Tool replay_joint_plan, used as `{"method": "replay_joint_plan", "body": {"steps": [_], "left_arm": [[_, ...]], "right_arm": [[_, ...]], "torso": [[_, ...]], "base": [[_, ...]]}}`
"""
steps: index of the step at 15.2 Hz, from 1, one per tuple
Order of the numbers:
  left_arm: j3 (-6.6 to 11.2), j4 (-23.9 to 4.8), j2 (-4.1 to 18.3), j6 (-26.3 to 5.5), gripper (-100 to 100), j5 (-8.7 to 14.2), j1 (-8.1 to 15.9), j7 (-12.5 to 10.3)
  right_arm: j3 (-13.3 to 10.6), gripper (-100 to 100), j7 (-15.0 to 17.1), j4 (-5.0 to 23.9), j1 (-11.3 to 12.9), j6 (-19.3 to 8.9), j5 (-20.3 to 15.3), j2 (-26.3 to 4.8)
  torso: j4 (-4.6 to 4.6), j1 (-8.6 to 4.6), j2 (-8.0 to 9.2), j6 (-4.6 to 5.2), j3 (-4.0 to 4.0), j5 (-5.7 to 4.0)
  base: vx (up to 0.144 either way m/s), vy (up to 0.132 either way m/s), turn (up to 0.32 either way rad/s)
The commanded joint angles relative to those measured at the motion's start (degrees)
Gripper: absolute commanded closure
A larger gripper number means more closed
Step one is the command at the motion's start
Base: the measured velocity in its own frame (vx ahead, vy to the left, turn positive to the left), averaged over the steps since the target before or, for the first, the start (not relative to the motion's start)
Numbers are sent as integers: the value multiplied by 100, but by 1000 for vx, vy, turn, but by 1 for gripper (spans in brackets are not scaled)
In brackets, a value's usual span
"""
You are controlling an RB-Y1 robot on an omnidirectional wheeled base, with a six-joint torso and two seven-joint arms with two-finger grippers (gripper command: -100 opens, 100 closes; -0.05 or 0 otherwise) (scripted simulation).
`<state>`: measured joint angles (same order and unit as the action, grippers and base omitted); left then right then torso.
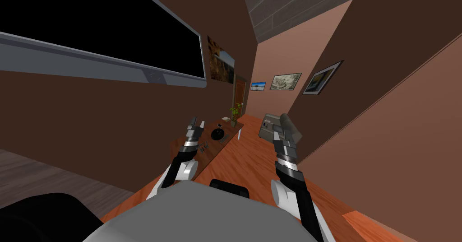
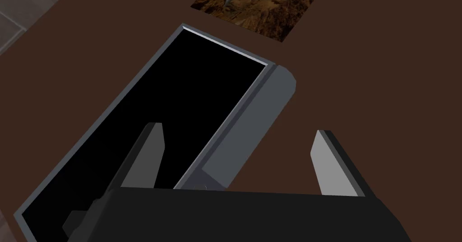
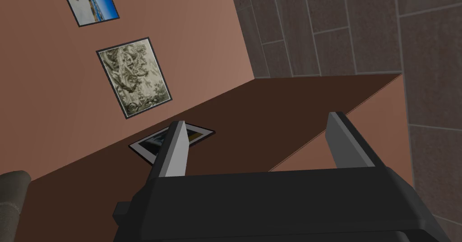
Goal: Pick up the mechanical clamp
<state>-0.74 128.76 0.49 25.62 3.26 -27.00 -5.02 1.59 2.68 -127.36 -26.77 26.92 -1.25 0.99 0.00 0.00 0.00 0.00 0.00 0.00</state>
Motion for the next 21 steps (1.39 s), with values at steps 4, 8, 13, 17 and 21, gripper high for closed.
{"method": "replay_joint_plan", "body": {"steps": [4, 8, 13, 17, 21], "left_arm": [[134, -348, 542, -49, -100, 37, 94, -6], [314, -796, 838, -113, -100, 87, 219, -13], [466, -1213, 994, -169, -100, 131, 327, -18], [641, -1672, 1121, -234, -100, 182, 450, -25], [833, -2181, 1222, -307, -100, 239, 586, -32]], "right_arm": [[0, 0, 0, 0, 0, 0, 0, 0], [0, 0, 0, 0, -1, 0, 0, 0], [0, 0, 0, 0, -1, 0, 0, 0], [0, 0, 0, 0, -1, 0, 0, 0], [0, 0, 0, 0, -1, 0, 0, 0]], "torso": [[-2, -2, -9, 0, -5, 0], [-5, -10, -20, 0, -12, -2], [-5, -12, -22, 0, -13, -2], [-6, -14, -24, 0, -14, -2], [-6, -15, -25, -1, -14, -3]], "base": [[23, -13, 12], [47, -33, 21], [48, -34, 18], [50, -38, 21], [52, -42, 23]]}}
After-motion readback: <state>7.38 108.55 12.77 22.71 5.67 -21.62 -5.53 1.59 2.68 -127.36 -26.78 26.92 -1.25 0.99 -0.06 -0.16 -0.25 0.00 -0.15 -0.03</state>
